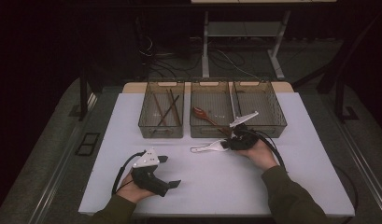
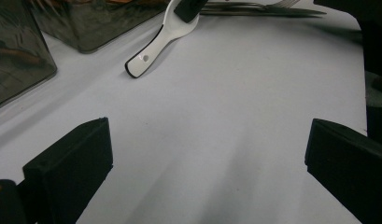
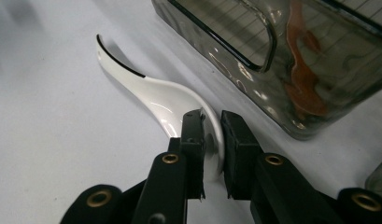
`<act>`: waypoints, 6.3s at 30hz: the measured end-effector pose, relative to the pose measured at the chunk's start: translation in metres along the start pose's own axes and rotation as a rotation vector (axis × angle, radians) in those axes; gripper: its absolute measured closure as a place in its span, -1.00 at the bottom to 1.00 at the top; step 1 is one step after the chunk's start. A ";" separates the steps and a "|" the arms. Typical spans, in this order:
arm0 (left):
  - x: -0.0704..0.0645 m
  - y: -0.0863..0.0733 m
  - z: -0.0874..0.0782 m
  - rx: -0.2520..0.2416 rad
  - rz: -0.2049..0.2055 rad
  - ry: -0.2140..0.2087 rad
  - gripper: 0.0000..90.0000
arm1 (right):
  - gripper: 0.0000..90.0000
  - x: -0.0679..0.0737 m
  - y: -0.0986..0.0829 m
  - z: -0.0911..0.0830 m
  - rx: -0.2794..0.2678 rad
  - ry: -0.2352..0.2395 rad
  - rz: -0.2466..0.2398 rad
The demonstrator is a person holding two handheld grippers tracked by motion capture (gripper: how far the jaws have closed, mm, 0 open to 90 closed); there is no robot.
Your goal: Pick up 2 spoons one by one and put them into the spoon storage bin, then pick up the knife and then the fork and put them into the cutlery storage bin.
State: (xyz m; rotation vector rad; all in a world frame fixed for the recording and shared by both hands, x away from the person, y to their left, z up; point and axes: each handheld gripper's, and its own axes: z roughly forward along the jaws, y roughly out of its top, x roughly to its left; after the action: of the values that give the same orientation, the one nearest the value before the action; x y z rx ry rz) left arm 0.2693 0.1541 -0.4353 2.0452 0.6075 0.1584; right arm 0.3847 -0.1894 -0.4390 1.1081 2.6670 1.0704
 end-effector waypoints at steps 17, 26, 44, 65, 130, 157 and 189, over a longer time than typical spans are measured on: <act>0.000 0.000 0.000 0.002 0.002 -0.001 -1.00 | 0.86 0.004 0.000 -0.013 -0.060 0.031 -0.050; 0.000 0.000 0.000 0.002 0.002 -0.001 -1.00 | 0.86 0.004 0.010 -0.035 -0.124 0.027 -0.057; 0.000 0.000 0.000 0.003 0.000 -0.002 -1.00 | 0.86 -0.001 0.053 -0.074 -0.188 -0.060 -0.068; 0.000 0.000 0.000 -0.001 -0.003 -0.010 -1.00 | 0.67 -0.021 0.065 -0.037 -0.116 -0.107 -0.023; 0.000 0.001 -0.001 0.007 0.010 0.018 -1.00 | -0.08 -0.028 -0.058 -0.139 -0.142 -0.123 0.046; 0.001 0.000 0.000 0.008 0.003 0.017 -1.00 | 0.42 -0.028 -0.053 -0.097 0.280 -0.125 0.014; 0.000 0.000 0.000 0.012 0.006 0.018 -1.00 | 0.83 -0.018 -0.047 -0.067 0.441 -0.184 -0.083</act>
State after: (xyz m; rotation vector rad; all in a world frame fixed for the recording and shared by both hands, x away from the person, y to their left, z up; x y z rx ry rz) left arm 0.2698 0.1539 -0.4354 2.0589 0.6145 0.1777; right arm 0.3501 -0.2631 -0.4213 1.0751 2.8358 0.3483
